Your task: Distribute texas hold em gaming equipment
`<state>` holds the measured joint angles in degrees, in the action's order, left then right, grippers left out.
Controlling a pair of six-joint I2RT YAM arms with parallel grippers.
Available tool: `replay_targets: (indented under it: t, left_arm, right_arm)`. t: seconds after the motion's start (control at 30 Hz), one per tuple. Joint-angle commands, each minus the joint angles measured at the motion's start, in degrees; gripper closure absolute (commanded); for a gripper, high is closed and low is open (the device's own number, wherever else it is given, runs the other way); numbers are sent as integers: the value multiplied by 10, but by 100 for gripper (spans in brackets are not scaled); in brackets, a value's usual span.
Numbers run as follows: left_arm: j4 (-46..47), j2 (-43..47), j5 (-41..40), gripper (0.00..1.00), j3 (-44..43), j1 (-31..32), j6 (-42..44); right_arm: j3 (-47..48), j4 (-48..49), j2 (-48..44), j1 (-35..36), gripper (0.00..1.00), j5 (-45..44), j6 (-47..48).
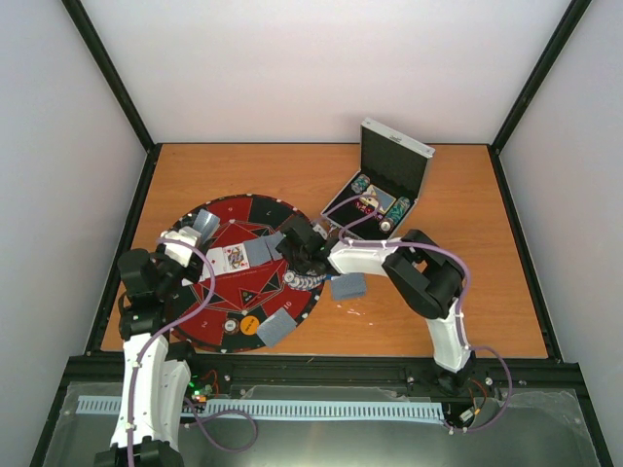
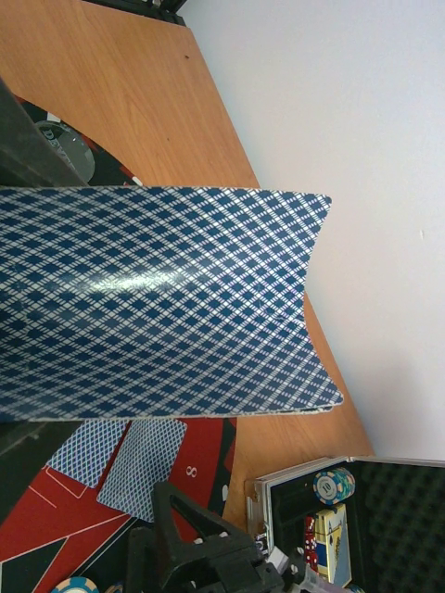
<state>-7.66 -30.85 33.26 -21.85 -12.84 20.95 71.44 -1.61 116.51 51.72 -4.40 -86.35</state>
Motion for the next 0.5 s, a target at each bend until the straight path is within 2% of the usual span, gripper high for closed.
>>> replay_targets:
  t: [0.0,0.13,0.23,0.37,0.47]
  left_arm:
    - [8,5,11,60,-11,2,2]
    - [7,5,10,60,-12,2,1]
    - [10,5,11,60,-9,2,2]
    - [12,3,11,60,-10,2,0]
    - [11,1,13,60,-10,2,-1]
  right_arm:
    - [-3,-27,-45,-5,47,-15,38]
    - [-28,-53,-84,-16,40,-33,88]
    - [-47,-37,-109,-33,38,-33,196]
    - [12,-94,-76,-69,38,25,376]
    - [66,-146,-35,-76,39,51,448]
